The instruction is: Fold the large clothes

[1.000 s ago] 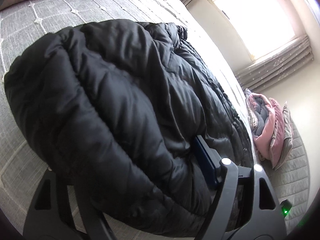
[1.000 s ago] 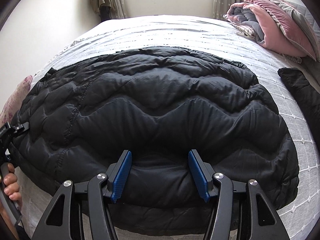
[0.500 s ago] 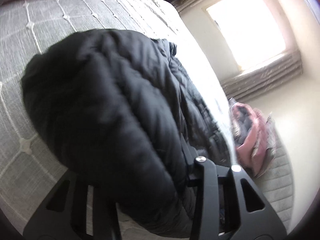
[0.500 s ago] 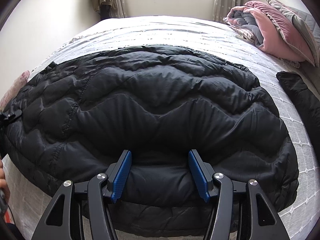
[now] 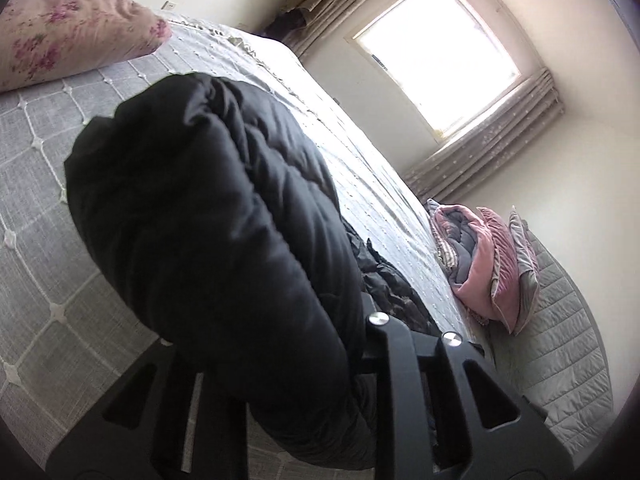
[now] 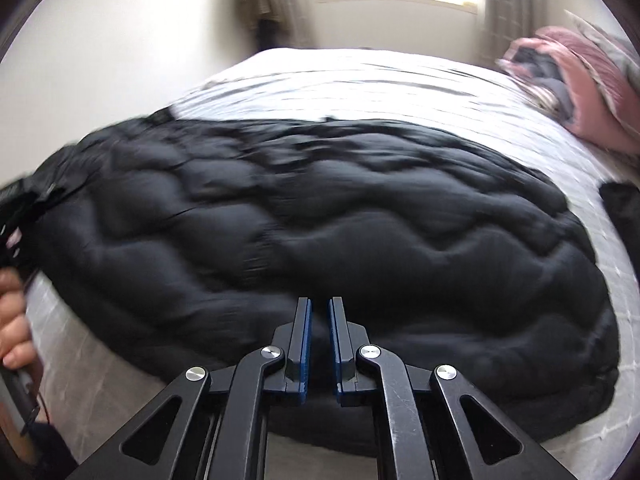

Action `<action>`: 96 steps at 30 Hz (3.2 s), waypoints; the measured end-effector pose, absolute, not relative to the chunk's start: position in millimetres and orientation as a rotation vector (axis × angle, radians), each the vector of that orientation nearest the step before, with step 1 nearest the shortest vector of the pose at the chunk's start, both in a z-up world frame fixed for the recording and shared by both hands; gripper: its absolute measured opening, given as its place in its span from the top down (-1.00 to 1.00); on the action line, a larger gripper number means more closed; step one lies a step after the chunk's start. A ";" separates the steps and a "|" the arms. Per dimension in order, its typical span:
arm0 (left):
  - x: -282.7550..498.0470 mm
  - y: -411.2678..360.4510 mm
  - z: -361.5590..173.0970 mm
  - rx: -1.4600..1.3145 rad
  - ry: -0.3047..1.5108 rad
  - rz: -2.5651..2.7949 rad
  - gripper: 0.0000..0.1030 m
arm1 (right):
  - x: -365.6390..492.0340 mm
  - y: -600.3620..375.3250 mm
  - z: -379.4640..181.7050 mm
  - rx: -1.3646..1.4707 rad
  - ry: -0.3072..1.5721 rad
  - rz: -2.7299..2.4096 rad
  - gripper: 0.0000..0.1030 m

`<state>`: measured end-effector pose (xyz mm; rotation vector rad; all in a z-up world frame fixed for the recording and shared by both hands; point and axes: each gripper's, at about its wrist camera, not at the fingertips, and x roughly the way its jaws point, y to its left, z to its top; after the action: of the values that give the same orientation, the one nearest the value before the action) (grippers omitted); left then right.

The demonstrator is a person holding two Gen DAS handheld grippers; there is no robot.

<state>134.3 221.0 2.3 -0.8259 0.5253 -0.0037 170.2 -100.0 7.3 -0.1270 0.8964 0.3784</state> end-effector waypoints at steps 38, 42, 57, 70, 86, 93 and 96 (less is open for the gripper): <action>130.7 157.1 41.9 -0.520 0.383 -0.265 0.54 | 339.9 -57.3 -12.0 0.013 1.080 0.337 0.92; 128.1 146.6 46.3 -0.456 0.365 -0.317 0.54 | 373.6 -57.3 -14.0 0.035 1.110 0.330 0.92; 128.6 128.8 48.9 -0.334 0.330 -0.410 0.55 | 536.2 -68.0 -32.7 0.141 1.149 0.314 0.96; 132.6 133.8 55.0 -0.353 0.305 -0.397 0.56 | 426.5 -84.5 4.4 0.165 1.030 0.375 0.82; 127.5 108.8 65.7 -0.263 0.251 -0.345 0.59 | 275.4 -344.5 -24.8 0.523 1.046 -0.040 0.57; 123.8 78.3 76.8 -0.223 0.235 -0.345 0.59 | 285.1 -334.4 -49.5 0.611 1.033 0.096 0.23; 123.7 55.8 84.6 -0.189 0.230 -0.368 0.59 | 286.6 -316.0 -45.1 0.484 1.017 0.079 0.23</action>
<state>123.7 55.8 84.6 -0.1886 0.2303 -0.3679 286.6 -316.0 -45.1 0.4836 1.0174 0.0790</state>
